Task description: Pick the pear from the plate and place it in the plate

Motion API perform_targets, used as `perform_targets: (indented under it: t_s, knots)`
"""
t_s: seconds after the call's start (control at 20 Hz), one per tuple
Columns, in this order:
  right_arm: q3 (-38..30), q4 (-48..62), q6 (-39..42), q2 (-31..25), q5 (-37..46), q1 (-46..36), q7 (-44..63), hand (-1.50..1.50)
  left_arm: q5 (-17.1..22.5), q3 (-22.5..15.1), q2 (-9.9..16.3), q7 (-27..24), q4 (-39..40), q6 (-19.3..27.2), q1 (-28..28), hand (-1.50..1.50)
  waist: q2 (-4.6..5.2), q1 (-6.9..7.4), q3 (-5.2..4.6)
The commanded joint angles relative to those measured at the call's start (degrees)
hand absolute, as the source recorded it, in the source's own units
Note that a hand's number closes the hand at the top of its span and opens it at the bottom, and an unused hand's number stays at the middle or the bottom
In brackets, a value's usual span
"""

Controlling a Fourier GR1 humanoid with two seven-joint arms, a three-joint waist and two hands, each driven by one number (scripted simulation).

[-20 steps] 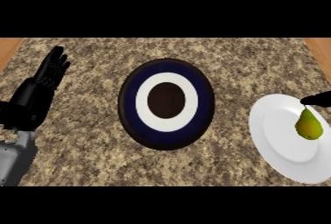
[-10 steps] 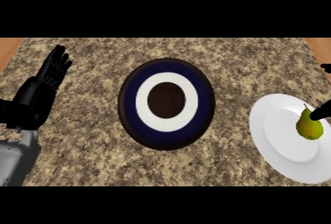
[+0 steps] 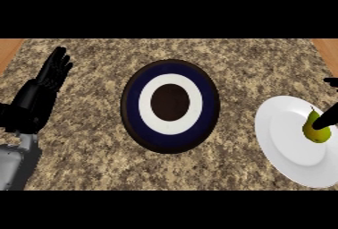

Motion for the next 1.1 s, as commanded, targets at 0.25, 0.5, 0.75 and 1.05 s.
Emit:
perform_targets:
  t_s: [0.25, 0.5, 0.75, 1.05]
  knots:
    - [-5.13, 7.1, 5.0, 0.96, 5.22, 0.75, -3.27, -1.5, -0.8, 3.54, -1.2, 1.79, -0.21, -2.86, -0.24, 0.0, -0.04, -0.2, 0.01]
    - [-4.77, 10.64, 2.32, 5.9, 10.26, 4.0, -9.1, -1.5, -3.28, 3.67, -3.67, -1.8, 1.87, -3.6, 0.72, 0.0, 0.04, -0.19, 0.02]
    - [-6.39, 16.73, 2.66, 7.79, 14.03, 2.03, -12.12, -1.5, -4.06, 5.17, -3.43, 1.4, 1.08, -5.07, -1.72, 0.0, 0.05, -0.12, 0.02]
    - [-5.99, 21.68, 3.13, 9.91, 18.54, -0.64, -11.08, -1.5, -7.83, 2.75, -7.78, -0.2, -0.8, -2.84, 2.41, 0.0, 0.12, 0.15, 0.03]
